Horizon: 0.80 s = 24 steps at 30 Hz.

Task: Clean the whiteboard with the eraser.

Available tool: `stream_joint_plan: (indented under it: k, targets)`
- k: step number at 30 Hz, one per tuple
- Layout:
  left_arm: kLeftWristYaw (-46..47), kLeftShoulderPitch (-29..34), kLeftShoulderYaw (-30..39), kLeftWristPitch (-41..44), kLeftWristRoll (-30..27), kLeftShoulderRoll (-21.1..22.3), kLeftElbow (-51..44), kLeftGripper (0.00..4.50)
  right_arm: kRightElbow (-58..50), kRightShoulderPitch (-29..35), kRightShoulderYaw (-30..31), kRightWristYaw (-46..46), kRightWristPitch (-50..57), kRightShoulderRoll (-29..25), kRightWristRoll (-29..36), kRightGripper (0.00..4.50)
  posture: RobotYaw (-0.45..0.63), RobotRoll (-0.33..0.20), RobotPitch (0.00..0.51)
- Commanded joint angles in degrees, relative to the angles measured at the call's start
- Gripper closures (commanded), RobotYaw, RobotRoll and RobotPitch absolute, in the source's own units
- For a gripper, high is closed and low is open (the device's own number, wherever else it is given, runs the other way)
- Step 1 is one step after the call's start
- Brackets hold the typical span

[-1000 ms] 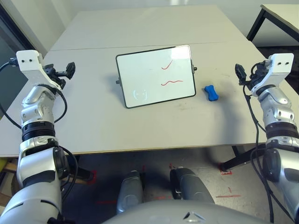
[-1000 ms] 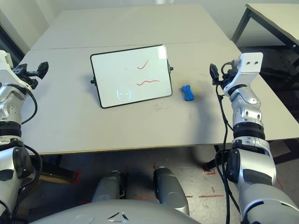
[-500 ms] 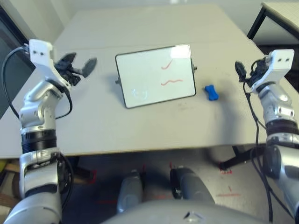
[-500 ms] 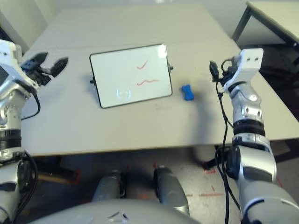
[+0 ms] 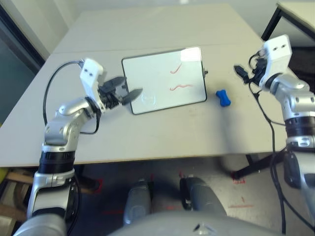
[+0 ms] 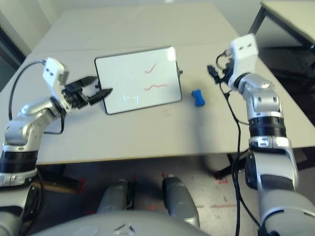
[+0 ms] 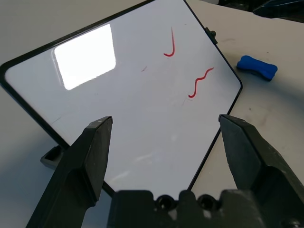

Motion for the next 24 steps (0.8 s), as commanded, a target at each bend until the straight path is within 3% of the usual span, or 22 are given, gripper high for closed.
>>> stream_joint_plan:
  k: [1,5,8,13,19,24]
  targets:
    - [-0.56,-0.41,-1.26,-0.85,1.42,-0.22,1.39,0.0,-1.61,-3.44,1.3,-0.41,16.32,-1.11,-0.22,0.02,-0.12,0.0,0.092]
    - [-0.82,-0.32,-2.55,-1.43,2.27,-0.65,1.56,0.0,0.32,-9.14,2.23,-0.97,32.1,-1.16,0.53,0.02,-0.13,0.0,0.092]
    - [-0.69,-0.23,-2.84,-1.61,2.49,-0.93,1.54,0.0,0.98,-11.43,1.59,-1.6,37.1,0.03,1.3,0.02,-0.13,0.0,0.093]
    - [-0.32,-0.13,-3.34,-1.8,2.73,-1.44,1.41,0.0,2.67,-13.42,2.89,-2.21,40.52,2.28,1.45,0.02,-0.12,0.0,0.09]
    - [0.11,0.04,-3.22,-2.03,2.99,-2.01,1.35,0.0,10.57,-16.32,0.35,-7.02,38.97,6.22,0.03,0.02,-0.1,0.0,0.089]
    - [0.48,0.86,-2.85,-2.12,3.12,-2.27,0.84,0.0,14.09,-17.11,2.09,-7.26,37.19,7.4,-0.19,0.02,-0.09,0.0,0.088]
